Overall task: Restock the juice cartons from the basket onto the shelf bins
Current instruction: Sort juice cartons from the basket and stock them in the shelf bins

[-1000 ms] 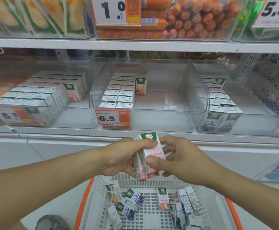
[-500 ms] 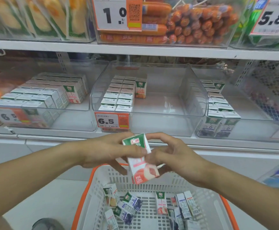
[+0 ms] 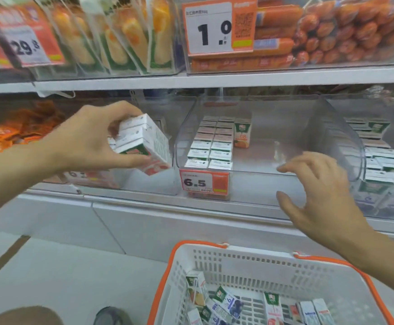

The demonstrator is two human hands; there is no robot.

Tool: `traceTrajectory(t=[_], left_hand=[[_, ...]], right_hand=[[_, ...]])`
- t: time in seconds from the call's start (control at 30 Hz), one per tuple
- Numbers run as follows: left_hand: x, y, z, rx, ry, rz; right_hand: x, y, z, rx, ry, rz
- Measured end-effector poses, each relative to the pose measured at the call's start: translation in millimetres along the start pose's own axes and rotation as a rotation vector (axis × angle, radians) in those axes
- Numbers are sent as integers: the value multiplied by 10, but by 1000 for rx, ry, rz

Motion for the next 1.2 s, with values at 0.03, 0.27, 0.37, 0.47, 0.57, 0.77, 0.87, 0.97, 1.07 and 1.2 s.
traceTrajectory(t=[0.03, 0.27, 0.37, 0.47, 0.57, 0.77, 0.87, 0.97, 1.07, 1.2], left_hand=[[135, 79, 5, -1, 64, -16], [904, 718, 252, 59, 46, -150], [1108, 905, 370, 207, 214, -190], [1276, 978, 525, 322, 288, -259], [1374, 1028, 590, 295, 296, -316], [1338, 1075, 626, 344, 402, -309], [1369, 1076, 645, 304, 496, -309], [1362, 1095, 705, 312, 612, -326], [1325, 1098, 770, 297, 659, -339], [1184, 976, 805, 182, 572, -402]], right_hand=[[-74, -23, 63, 30, -59, 14], [-212, -126, 213, 101, -252, 22], [-211, -117, 223, 80, -240, 15], [-245, -120, 237, 66, -235, -16], [-297, -125, 263, 65, -238, -22], [-313, -144, 278, 57, -226, -41], [-298, -150, 256, 61, -241, -47], [-286, -135, 248, 67, -244, -38], [-273, -132, 248, 73, -224, -35], [-259, -141, 219, 91, -222, -34]])
Point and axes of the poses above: each hand's wrist, its own y-axis towards the middle knuckle, its own z-axis out of the palm, x = y × z, the point moved 3 cm from there along y, towards the middle knuckle, and after that the axes turned 8 degrees about x, right-handed, at the moved point
